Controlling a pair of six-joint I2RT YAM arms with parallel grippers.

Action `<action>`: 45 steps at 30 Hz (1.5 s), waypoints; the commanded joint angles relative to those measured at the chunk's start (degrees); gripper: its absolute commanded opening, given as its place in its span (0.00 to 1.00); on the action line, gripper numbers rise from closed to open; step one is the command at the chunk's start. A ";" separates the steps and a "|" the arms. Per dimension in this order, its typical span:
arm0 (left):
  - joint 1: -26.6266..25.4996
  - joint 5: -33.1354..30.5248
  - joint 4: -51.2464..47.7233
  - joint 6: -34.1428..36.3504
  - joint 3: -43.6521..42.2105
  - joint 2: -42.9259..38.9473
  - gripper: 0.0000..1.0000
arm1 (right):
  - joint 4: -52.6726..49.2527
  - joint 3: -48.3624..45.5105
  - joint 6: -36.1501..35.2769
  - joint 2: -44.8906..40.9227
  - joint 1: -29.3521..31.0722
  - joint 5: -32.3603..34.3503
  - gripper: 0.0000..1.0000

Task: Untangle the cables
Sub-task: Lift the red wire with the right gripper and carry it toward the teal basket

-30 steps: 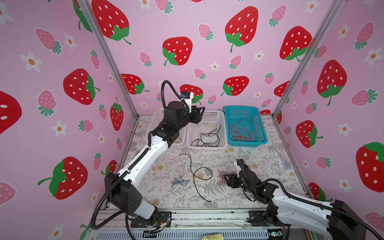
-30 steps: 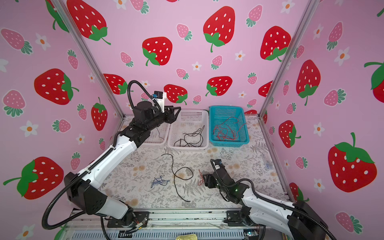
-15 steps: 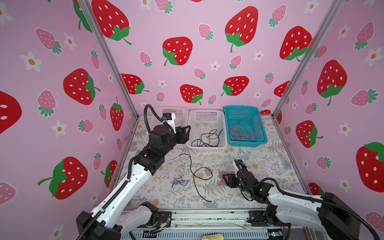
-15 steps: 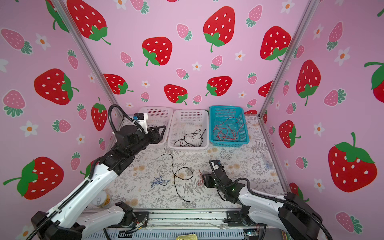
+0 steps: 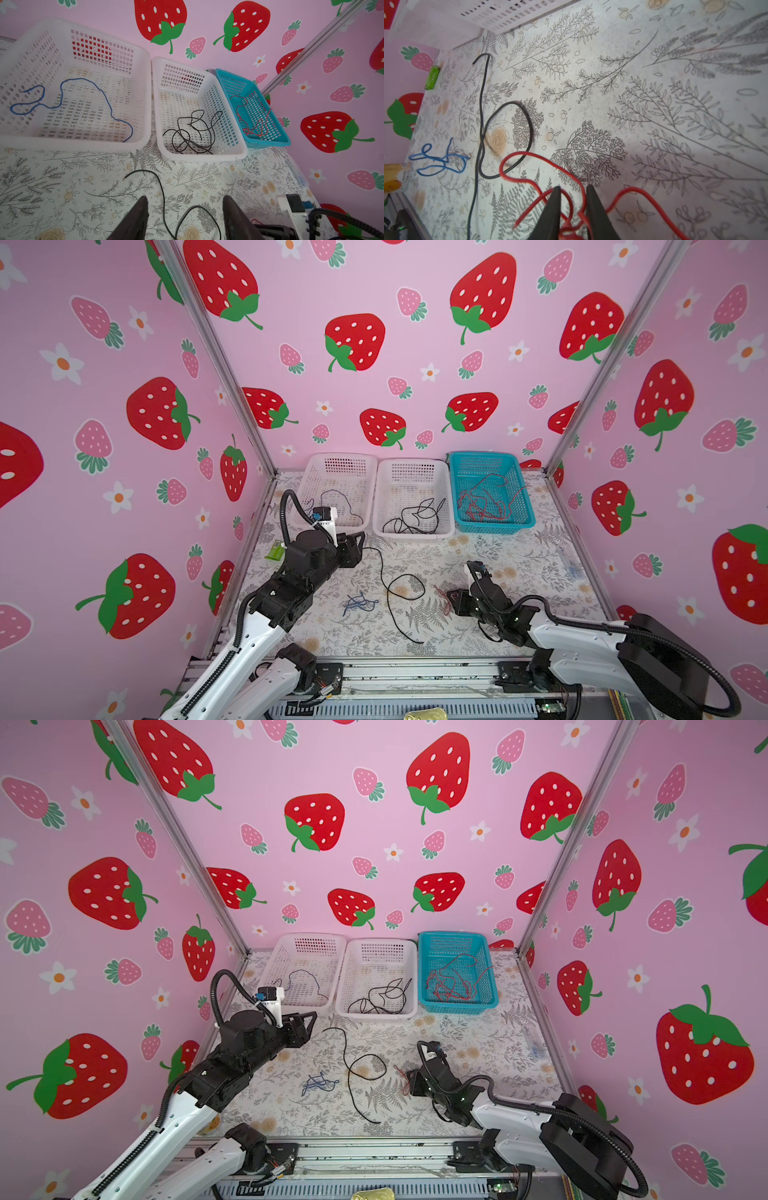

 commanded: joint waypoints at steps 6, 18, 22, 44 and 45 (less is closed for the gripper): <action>-0.13 -0.94 0.03 1.59 -0.25 -1.07 0.60 | -2.94 0.84 0.26 -4.14 0.44 2.54 0.06; -0.09 -0.59 0.80 1.53 -1.60 -2.44 0.59 | -13.89 7.65 -5.32 -11.89 0.44 7.23 0.00; -0.09 -0.23 0.62 1.34 -1.70 -2.52 0.59 | -16.54 9.48 -6.90 -15.81 0.45 9.24 0.00; -0.04 2.01 1.14 1.38 -1.87 -1.56 0.59 | -31.59 33.62 -22.63 -10.61 -6.37 17.43 0.00; 0.00 2.14 1.28 1.39 -2.00 -1.56 0.59 | -31.93 34.91 -23.22 -9.51 -8.25 16.06 0.00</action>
